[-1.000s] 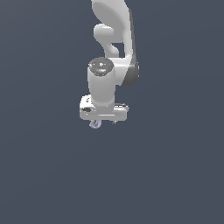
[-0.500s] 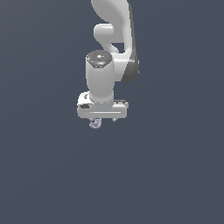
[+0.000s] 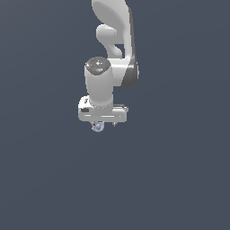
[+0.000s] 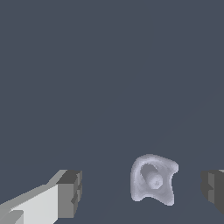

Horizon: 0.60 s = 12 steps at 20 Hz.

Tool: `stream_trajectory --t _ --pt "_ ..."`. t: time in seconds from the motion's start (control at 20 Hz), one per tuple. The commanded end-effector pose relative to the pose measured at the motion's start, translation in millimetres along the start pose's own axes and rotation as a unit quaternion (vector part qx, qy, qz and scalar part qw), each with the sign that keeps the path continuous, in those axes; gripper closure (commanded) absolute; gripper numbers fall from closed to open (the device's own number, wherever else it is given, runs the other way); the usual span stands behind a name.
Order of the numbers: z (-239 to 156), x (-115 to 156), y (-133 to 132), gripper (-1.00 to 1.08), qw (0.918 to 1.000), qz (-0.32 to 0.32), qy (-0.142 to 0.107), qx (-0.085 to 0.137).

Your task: Pick up the object and move it to a goal position.

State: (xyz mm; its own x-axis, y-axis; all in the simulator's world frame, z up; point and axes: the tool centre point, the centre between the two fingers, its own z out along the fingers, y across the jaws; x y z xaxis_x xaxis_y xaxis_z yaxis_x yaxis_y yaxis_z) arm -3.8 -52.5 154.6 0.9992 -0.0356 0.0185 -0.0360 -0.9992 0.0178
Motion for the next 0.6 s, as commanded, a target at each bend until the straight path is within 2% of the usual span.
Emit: stream_trajectory --t 0.0,0.55 --pt "12.4 -8.4 7.9 -0.92 0.9999 0.012 -0.002 0.002" --pt "61.1 -49.2 40.2 -0.92 0.9977 0.067 -0.009 0.008"
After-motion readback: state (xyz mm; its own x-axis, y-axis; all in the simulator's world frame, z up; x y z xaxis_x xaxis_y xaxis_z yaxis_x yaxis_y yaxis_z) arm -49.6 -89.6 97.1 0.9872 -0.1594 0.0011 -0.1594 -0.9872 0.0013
